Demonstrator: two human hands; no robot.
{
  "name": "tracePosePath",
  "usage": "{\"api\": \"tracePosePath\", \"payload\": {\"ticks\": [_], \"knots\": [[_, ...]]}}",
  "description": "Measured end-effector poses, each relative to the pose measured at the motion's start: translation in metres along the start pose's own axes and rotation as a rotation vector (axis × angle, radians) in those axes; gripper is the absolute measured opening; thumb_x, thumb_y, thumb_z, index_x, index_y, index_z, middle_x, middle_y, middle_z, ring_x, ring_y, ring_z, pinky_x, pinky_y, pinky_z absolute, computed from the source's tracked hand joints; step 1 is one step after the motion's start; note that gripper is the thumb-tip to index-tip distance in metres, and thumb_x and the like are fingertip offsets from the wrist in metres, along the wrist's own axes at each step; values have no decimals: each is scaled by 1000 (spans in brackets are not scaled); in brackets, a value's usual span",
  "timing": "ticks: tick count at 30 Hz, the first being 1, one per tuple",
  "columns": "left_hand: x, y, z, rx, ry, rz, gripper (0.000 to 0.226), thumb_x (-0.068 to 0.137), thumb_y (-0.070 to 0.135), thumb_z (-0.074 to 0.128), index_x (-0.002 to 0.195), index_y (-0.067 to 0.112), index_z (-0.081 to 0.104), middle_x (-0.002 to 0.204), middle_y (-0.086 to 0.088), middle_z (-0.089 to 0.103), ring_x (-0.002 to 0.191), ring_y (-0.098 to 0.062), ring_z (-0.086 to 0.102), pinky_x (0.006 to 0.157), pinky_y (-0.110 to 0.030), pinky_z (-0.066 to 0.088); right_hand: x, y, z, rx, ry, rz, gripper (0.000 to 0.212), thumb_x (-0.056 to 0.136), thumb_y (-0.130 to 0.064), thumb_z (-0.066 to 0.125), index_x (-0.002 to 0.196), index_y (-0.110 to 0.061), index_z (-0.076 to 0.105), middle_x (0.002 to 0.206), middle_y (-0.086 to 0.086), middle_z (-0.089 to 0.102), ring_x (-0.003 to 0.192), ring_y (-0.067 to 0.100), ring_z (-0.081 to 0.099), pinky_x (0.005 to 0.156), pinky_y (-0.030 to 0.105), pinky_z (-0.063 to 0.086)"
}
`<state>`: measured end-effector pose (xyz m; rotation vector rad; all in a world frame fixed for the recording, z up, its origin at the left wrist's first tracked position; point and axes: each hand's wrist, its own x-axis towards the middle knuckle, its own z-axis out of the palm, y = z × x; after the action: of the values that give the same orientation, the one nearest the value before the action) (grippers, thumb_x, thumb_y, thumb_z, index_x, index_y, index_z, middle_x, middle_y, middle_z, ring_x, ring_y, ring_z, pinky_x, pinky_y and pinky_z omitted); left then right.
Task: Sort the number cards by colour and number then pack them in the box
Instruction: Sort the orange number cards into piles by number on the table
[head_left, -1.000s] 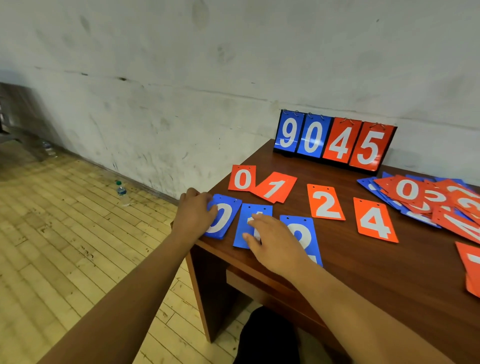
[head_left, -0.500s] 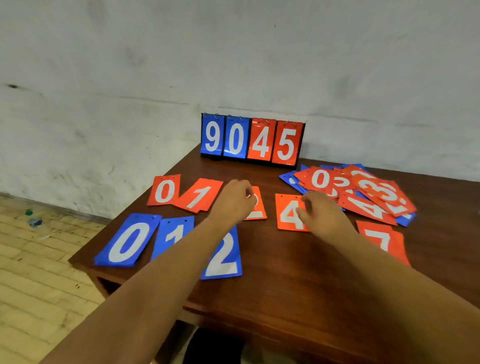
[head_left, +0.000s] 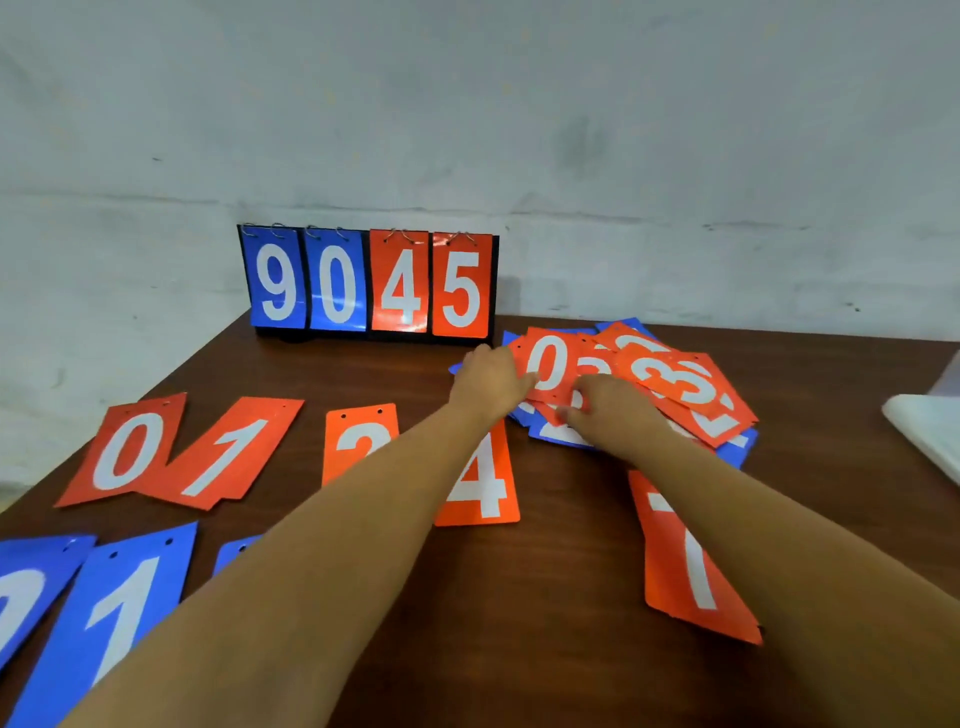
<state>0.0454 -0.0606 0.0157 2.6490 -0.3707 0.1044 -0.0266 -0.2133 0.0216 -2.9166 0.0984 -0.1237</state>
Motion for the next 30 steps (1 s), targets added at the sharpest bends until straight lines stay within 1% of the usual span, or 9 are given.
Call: {"api": "tracePosePath", "payload": {"ticks": [3,7,12,16,18,21,23,26,30], "knots": [[15,4,14,97,-30,-42,63,83,56,65,125,10,56,127,-15,54,119,-31,48,102,-40,42,3,7,9,-69,64,-35,43,91,-50,54,125,-25,60,130,6,58,118,28,52,101,45,44],[15,6,17,70,-26,-55,59,82,46,71,125,8,57,126,-12,59,121,-29,49,105,-40,39,6,13,11,10,148,9,45,89,-38,64,128,-18,56,131,6,56,123,28,49,106,46,38],[-6,10,-11,-366,123,-61,28,92,10,56,118,1,62,119,-15,65,113,-29,58,96,-35,46,2,14,11,414,268,124,44,86,-12,67,127,-9,53,116,15,64,109,31,59,94,38,45],[-30,7,-40,-612,161,-132,24,96,14,51,117,7,61,118,-8,65,102,-17,59,84,-28,47,-5,9,0,536,392,188,34,91,-11,62,123,-1,58,116,19,65,108,34,59,90,35,44],[-43,1,-52,-661,181,-166,28,98,17,49,125,11,56,124,-4,60,105,-14,55,85,-25,46,-9,6,-3,578,456,172,27,92,-14,62,113,2,64,110,21,67,103,36,61,86,35,44],[-67,-11,-66,-690,231,-210,23,100,18,48,121,14,55,124,-2,59,107,-16,59,86,-29,54,-19,-4,-11,666,533,184,22,94,-17,58,101,1,67,99,20,69,93,35,62,83,39,48],[-81,-18,-75,-677,262,-236,21,100,18,49,119,13,55,124,-4,60,99,-17,61,81,-34,58,-29,-12,-20,748,548,209,22,96,-19,54,98,-1,67,96,15,69,90,31,63,80,36,50],[-104,-27,-86,-666,305,-278,12,99,22,52,108,15,56,118,-4,62,87,-14,61,71,-30,58,-46,-23,-31,931,530,252,24,98,-21,50,95,-5,67,95,10,70,90,27,65,80,40,55],[-137,-31,-95,-725,321,-359,11,97,25,57,107,20,56,119,-4,65,89,-14,64,77,-33,59,-78,-45,-40,1267,390,268,19,99,-20,50,94,-9,66,104,10,70,92,27,68,80,40,57]]}}
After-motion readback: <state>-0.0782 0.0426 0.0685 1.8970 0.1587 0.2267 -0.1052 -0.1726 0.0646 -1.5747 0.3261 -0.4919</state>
